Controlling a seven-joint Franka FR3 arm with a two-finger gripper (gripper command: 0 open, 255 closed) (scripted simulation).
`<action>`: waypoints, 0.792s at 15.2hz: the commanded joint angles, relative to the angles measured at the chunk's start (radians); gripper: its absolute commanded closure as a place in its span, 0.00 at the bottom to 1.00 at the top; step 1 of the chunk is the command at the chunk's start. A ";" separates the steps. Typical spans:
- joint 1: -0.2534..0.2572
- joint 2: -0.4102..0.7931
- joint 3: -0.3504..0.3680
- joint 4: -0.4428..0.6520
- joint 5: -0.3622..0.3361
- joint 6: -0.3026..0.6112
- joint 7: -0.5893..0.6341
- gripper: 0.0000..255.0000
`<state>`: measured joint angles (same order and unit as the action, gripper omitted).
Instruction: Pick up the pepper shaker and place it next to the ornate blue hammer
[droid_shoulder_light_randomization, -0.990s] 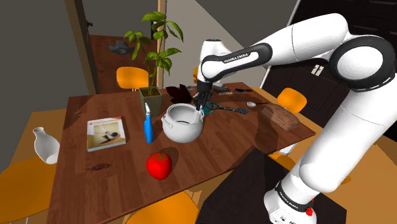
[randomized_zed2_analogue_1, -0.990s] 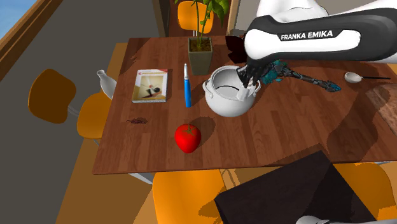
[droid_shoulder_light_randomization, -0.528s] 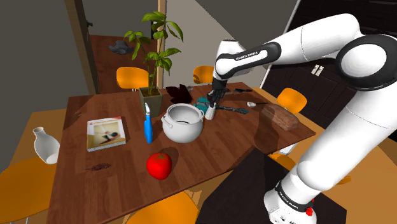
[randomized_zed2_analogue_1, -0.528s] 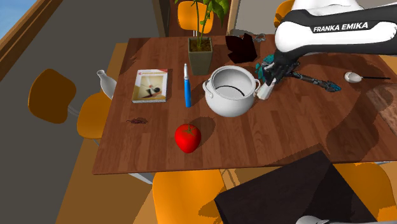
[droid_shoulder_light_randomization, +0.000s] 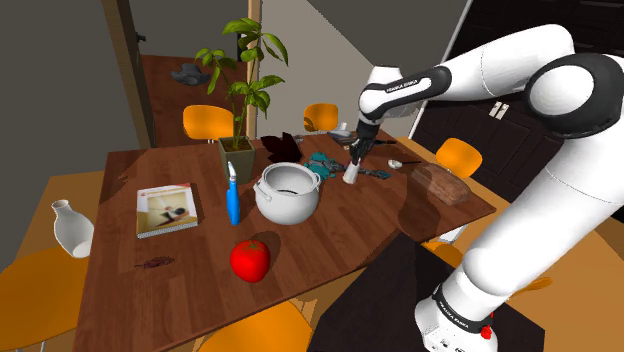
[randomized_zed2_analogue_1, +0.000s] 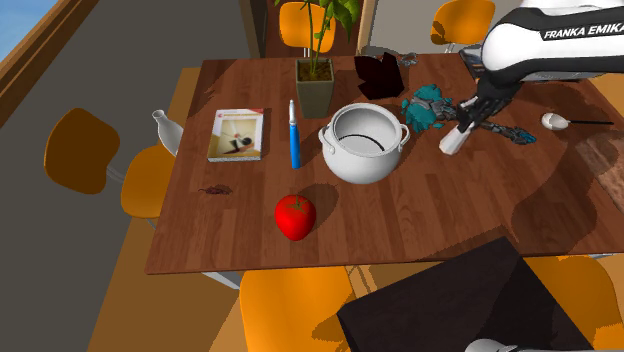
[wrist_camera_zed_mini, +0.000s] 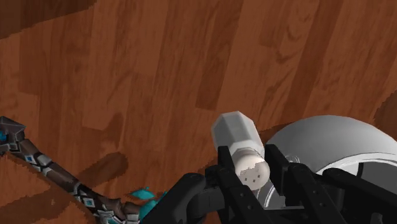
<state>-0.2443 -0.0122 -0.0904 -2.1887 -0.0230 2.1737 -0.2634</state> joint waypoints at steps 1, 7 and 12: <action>-0.026 0.005 -0.027 0.010 0.000 -0.005 -0.054 1.00; -0.100 0.047 -0.099 0.062 0.009 -0.012 -0.206 1.00; -0.163 0.107 -0.152 0.136 0.029 -0.026 -0.332 1.00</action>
<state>-0.3957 0.0795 -0.2333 -2.0688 0.0011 2.1488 -0.5702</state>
